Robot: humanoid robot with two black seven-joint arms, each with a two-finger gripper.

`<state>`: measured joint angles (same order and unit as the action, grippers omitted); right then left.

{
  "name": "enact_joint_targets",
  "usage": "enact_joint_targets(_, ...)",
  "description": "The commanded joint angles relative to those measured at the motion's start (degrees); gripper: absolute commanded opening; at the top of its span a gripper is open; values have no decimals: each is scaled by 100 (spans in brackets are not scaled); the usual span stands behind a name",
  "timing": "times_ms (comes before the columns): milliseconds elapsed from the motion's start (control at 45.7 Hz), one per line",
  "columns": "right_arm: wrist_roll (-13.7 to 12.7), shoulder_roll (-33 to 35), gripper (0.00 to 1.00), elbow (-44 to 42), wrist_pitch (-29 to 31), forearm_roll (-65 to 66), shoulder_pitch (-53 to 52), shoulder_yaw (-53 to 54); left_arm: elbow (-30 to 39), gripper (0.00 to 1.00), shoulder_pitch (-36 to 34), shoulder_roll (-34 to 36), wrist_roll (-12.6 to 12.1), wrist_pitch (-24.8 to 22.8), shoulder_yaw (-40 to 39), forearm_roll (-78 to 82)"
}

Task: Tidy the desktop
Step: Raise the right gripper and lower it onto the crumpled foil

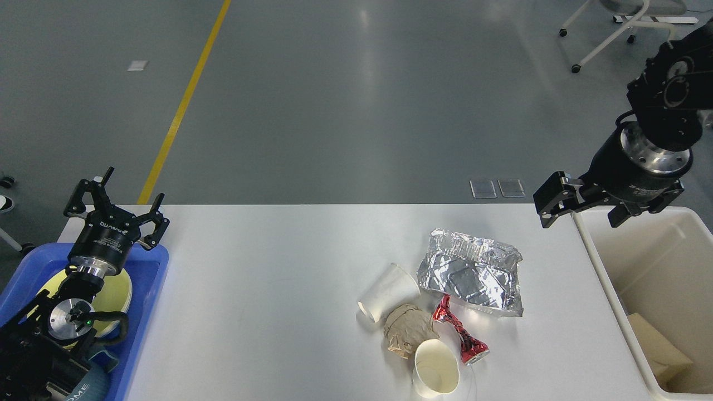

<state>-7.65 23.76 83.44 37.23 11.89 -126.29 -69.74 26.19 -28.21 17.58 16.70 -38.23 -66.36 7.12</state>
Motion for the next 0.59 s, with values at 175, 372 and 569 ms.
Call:
enact_joint_targets(175,1,-179,100,-837,-1235,7,1782,382,0,96,0,0,0,0,0,0)
enact_joint_targets(372,1,-583,100,-2129,-1402,15,3329,857,0,96,0,0,0,0,0,0)
enact_joint_targets(569,10,-820,100,-3052,-1420,24,4375,1261,0,96,0,0,0,0,0,0)
